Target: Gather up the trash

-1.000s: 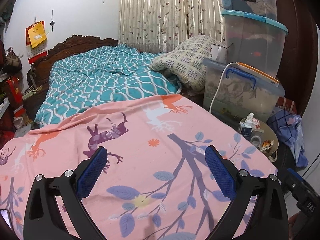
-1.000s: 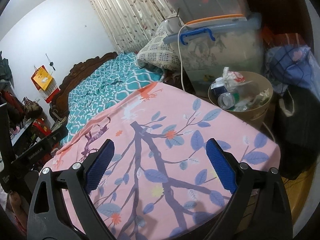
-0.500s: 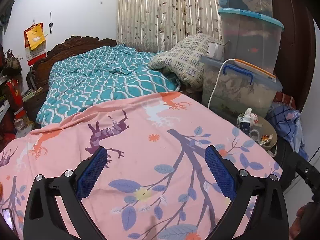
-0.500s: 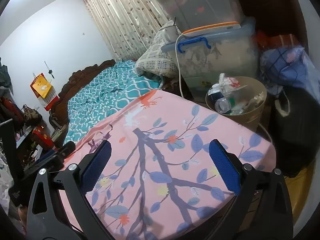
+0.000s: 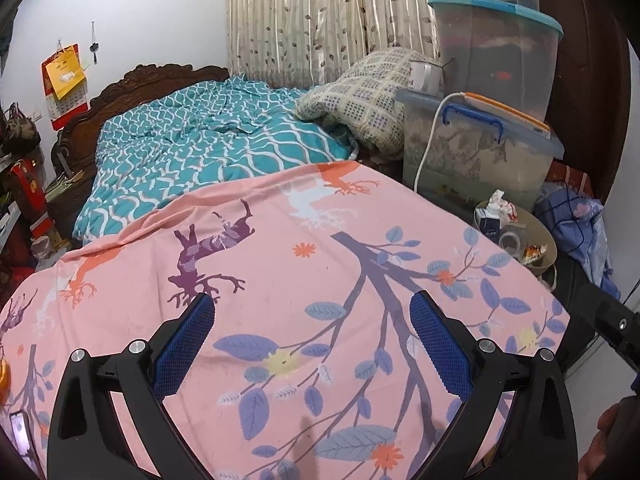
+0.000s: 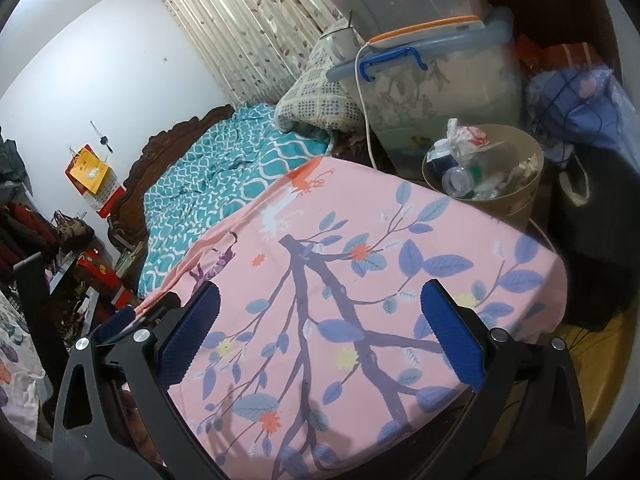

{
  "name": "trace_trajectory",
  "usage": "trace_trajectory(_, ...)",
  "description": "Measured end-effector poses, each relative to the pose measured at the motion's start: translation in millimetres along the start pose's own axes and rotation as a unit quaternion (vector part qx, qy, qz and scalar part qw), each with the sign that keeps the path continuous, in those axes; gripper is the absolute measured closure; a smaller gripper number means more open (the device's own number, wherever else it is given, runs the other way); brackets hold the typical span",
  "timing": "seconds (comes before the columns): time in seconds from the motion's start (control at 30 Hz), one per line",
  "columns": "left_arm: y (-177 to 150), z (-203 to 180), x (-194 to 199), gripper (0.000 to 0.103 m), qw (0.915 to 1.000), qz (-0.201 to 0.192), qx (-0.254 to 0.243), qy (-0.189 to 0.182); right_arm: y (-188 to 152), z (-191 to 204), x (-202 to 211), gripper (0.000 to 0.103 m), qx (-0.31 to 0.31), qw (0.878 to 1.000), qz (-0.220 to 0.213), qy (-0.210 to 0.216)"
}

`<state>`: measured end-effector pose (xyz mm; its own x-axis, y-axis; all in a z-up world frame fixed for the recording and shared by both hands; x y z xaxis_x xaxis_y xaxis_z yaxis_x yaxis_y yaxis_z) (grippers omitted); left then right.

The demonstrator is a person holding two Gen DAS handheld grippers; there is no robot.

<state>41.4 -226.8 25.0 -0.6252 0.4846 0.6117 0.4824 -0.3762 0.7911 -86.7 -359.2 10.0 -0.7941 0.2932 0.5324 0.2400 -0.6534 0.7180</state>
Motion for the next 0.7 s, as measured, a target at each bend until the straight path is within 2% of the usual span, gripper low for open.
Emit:
trace_trajectory(0.4,-12.1,-4.7,0.0,0.009,0.9994,0.018,-0.028,0.010,-6.2,7.2,-3.7,0.004,-0.001,1.000,0.018,0.014)
trace_trajectory(0.7,-16.5,-5.2,-0.2,0.009,0.9986,0.017,-0.044,0.026,-7.0,14.4,-4.3,0.004,0.018,1.000,0.019,0.012)
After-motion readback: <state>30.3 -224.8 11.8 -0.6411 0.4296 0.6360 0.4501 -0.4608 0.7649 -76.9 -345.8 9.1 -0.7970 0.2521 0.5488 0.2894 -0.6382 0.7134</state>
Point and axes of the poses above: each gripper's, at about its wrist camera, not at the fingertips, and x roughly against the way its jaws point, z to its left, y to its top, the point moved 9 cm from there along -x, roughly the way its jaws point, and after that the axes turned 4 degrees about x, right-handed, at the moved point
